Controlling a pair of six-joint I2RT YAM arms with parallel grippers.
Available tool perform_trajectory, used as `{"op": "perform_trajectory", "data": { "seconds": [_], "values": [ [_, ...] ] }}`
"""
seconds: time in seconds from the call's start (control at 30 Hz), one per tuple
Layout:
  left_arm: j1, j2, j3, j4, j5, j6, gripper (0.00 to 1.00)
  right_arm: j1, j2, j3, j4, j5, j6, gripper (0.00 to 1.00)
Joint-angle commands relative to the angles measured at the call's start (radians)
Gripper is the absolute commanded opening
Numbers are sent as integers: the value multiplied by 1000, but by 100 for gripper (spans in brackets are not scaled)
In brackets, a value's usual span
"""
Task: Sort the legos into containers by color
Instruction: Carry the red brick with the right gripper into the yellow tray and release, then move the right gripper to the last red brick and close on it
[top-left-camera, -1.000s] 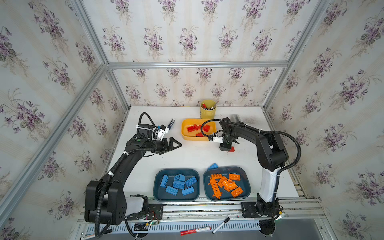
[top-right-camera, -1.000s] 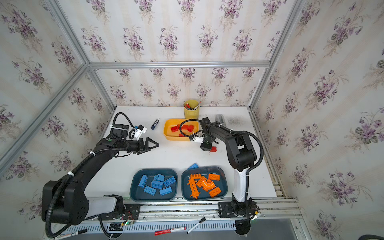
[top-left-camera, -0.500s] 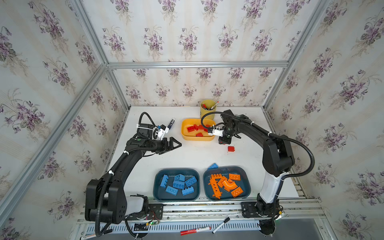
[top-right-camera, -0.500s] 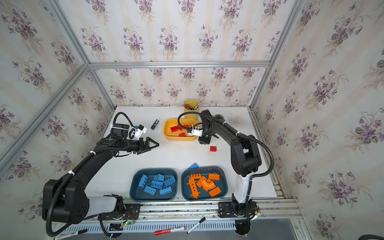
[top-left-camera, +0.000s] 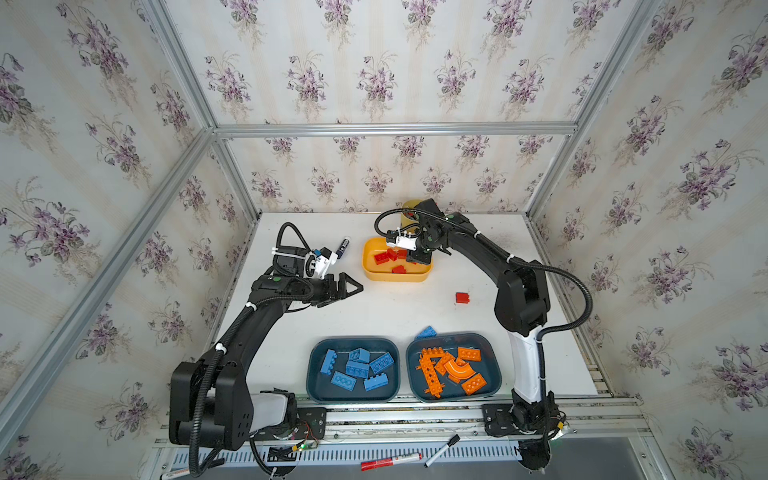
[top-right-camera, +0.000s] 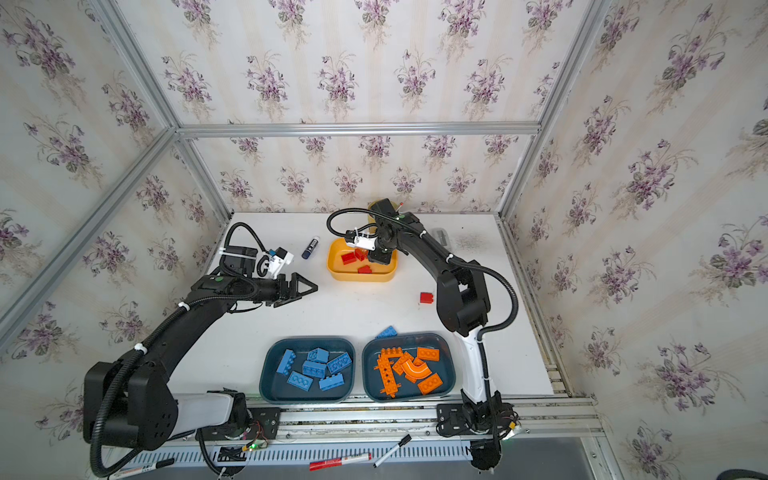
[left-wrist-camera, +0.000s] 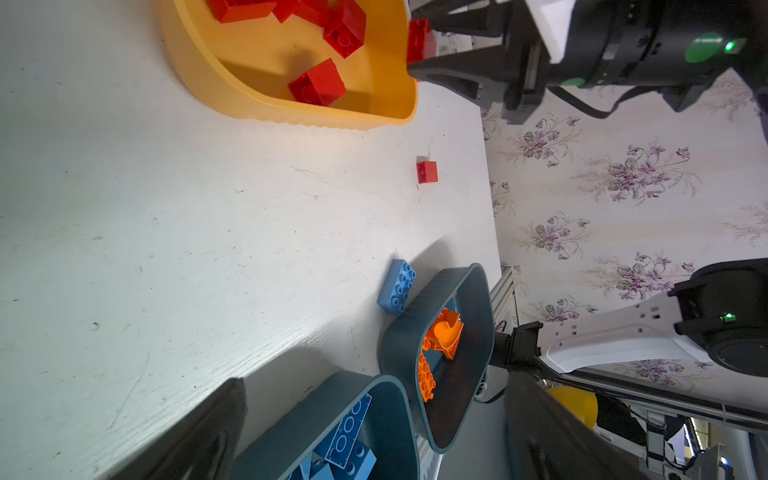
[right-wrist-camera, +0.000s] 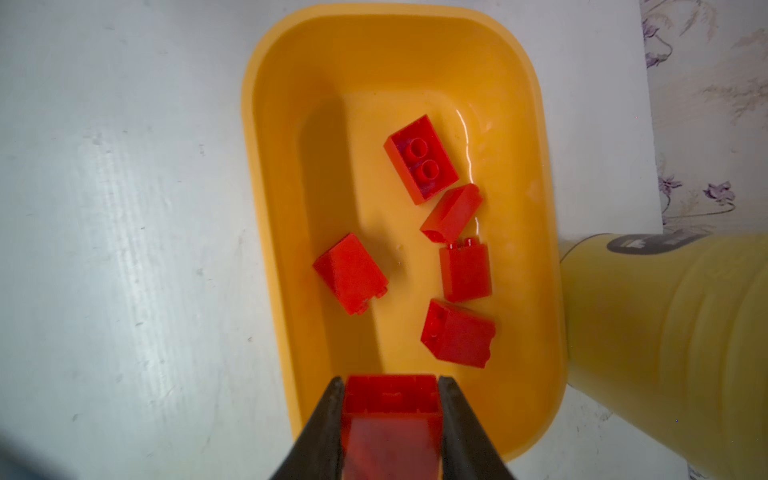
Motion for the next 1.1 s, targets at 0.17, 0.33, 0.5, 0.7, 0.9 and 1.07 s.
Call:
{"op": "perform_trajectory", "data": {
  "seconds": [0.17,0.33,0.5,0.7,0.9,1.07],
  "values": [
    [-1,-2,5,-7,2,15,99,-3,66,79,-58,85,-14,64],
    [-1,3,5,-7,3,17,99,-29,-77,-88,-59,25,-23,68],
    [-1,12,1,-7,1,22,99,-69,-283,-371,7,30,-50,69],
    [-1,26,10,-7,4,23,99,-133,-458,-653,77,56,-26,72],
    [-2,22,13,-14,-2,22,99,-210,-463,-741,57,105,-18,72],
    [-3,12,13,-21,-5,17,99,-238,-403,-743,70,128,-33,71]
  ]
}}
